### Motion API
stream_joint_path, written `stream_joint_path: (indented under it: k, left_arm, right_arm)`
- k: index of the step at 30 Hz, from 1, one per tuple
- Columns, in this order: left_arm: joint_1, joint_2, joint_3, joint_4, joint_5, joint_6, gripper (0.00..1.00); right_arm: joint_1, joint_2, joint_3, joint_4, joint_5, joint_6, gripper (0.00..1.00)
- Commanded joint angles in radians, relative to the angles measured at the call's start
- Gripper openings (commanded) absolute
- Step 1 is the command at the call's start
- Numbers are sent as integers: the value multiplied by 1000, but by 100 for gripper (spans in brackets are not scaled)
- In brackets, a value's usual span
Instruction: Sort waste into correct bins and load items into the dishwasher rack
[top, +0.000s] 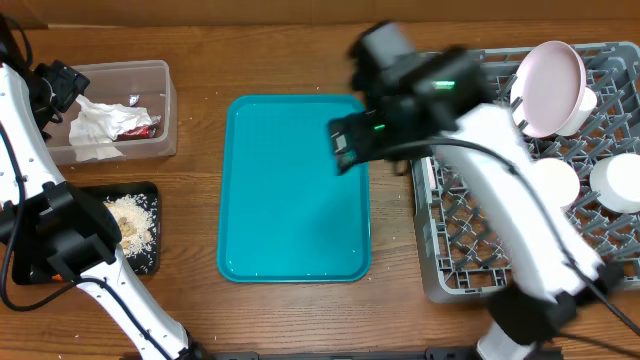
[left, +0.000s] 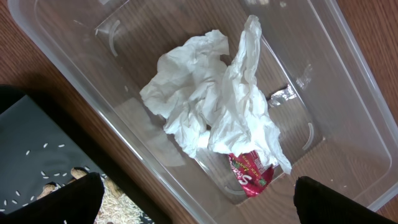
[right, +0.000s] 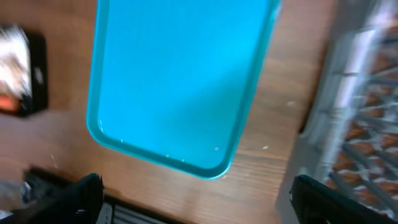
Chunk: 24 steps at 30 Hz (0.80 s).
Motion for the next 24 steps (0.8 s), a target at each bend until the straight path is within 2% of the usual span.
stream_joint_path:
  k: [1,8,15,20,24]
  left_arm:
    - [-8,-13,-3,1,-13,-6,100]
    - [-8,-13,-3,1,-13,-6,100]
    - [-8,-13,-3,1,-13,-6,100]
    - [-8,-13,-3,1,-13,-6,100]
    - [-8,-13,-3,1,-13,-6,100]
  right_arm:
    - [-74,-139,3,1,24,10,100]
    - [-148,-204,3,42,71,-98,100]
    - [-157,-271,-63,237,56,-220,100]
    - [-221,-415,-323,391,5,-226,100]
    - [-300,-605,-646,623,-118,-226,100]
